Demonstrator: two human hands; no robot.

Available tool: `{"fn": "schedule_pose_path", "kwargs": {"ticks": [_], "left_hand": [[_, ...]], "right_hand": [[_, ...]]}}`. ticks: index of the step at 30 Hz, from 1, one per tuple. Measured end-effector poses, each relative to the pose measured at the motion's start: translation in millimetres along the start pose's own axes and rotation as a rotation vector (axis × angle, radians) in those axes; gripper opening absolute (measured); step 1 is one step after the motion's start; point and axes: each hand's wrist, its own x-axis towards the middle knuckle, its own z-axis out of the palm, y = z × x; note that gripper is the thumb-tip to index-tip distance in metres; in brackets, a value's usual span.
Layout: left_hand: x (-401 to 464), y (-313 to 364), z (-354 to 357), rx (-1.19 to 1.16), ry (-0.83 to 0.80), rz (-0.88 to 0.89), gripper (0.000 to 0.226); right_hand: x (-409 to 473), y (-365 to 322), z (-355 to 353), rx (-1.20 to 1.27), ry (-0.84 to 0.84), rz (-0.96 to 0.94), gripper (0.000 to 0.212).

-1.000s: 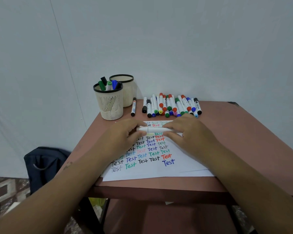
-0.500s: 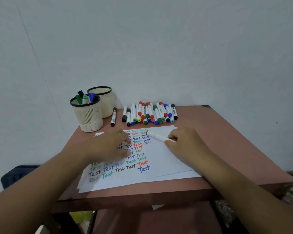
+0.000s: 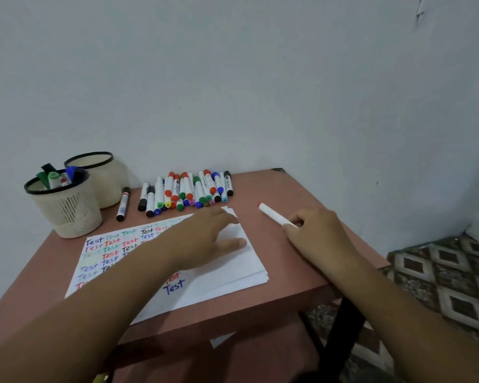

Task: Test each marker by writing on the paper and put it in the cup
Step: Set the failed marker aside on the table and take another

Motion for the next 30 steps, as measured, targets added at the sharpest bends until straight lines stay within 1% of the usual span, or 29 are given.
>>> {"fn": "schedule_pose_path", "kwargs": {"ticks": [3,9,14,18,20,22,24,27,30], "left_hand": [[17.0,26.3,12.7,-0.078,0.015,0.08,0.064],[39.4,58.9,32.2,-0.09,0.002,0.128,0.066],[42.7,60.3,37.4,-0.106,0.022,0.146,0.061],[32.9,45.9,35.7,-0.128,0.055,0.108,0.061],[22.9,33.3,31.0,-0.133,0.058,0.082,0.066],[10.3,14.9,24.6,-0.121,0.051,0.02,0.069],[-3.8,-8.9,18.6,-0.097,0.05,-0.061,0.068],[-28.2,-43.8,10.8,-0.094,0.07,-0.161,0.073],[-55.0,-73.1,4.8,-0.105,0.064,-0.252,0.068]], "right_hand": [[1.7,16.5,-8.9,-0.059,0.047,0.052,0.017],[0.6,37.7,-16.6,-0.201,0.11,0.147,0.02],[-1.8,42.6,-16.5,-0.235,0.112,0.174,0.018],[-0.6,40.5,-16.5,-0.266,0.105,0.157,0.027],[-0.1,36.4,-16.9,-0.281,0.135,0.114,0.033],[0.8,26.7,-16.1,-0.308,0.167,0.025,0.033],[3.1,11.5,-13.5,-0.331,0.146,-0.069,0.031],[10.6,-13.4,-0.6,-0.316,0.104,-0.21,0.03],[22.2,-40.3,19.8,-0.266,0.07,-0.332,0.026]]}}
